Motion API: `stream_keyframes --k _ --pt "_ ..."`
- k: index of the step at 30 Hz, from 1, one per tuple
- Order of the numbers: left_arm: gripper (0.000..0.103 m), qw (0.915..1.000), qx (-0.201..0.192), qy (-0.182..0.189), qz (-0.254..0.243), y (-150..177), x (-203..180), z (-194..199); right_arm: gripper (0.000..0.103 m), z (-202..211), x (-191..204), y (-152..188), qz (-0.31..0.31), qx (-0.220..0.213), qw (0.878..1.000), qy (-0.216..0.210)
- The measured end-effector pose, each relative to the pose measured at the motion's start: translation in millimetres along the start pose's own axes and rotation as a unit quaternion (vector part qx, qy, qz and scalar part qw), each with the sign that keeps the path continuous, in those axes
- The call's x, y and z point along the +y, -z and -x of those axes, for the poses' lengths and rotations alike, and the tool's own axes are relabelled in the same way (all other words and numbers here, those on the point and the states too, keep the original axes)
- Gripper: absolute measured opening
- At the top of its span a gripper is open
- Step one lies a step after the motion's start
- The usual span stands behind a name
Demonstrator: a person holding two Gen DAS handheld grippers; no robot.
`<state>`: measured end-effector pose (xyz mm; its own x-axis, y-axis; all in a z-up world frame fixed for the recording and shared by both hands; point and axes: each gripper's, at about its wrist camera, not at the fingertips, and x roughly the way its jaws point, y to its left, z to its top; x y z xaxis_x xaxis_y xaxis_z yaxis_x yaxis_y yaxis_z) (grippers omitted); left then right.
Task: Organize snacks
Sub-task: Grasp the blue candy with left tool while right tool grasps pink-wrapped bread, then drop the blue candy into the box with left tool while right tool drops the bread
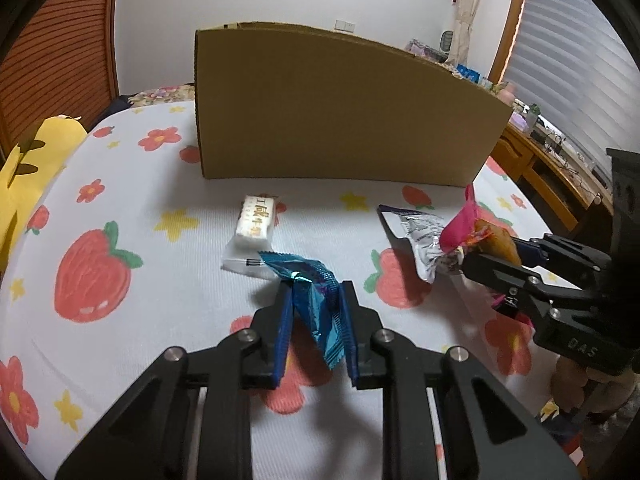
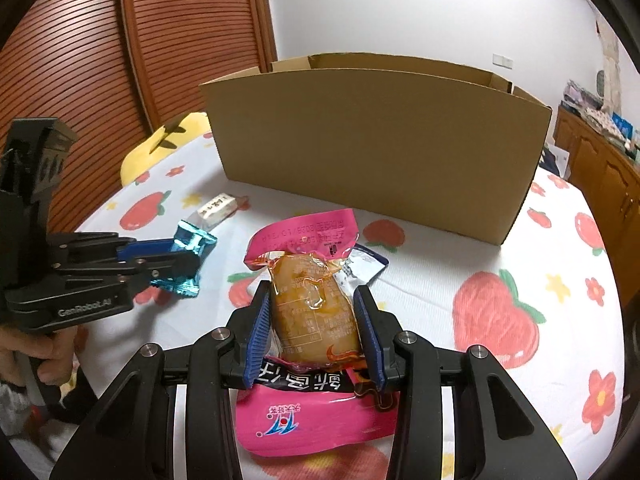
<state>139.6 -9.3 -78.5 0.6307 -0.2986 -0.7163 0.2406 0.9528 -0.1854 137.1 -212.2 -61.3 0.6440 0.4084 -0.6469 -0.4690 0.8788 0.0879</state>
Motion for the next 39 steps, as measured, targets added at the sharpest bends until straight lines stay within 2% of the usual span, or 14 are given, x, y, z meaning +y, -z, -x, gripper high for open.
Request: stream_keyframes --k 16,28,33,39 --pt "0.020 0.9989 -0.042 0.020 -0.012 -10 -11 24 0.041 5 -4 6 -0.009 -0.025 1.000 -0.001" --pt "0.020 0.9928 -0.101 0.037 -0.053 -57 -20 55 0.041 11 -6 5 -0.018 -0.035 0.999 0.007" --pt "0.020 0.9888 -0.119 0.052 -0.072 -78 -25 57 0.041 25 -13 -12 -0.021 -0.054 0.998 -0.001" --pt "0.020 0.9841 -0.138 0.079 -0.079 -108 -26 51 0.041 51 -21 -52 -0.007 -0.097 0.995 0.008"
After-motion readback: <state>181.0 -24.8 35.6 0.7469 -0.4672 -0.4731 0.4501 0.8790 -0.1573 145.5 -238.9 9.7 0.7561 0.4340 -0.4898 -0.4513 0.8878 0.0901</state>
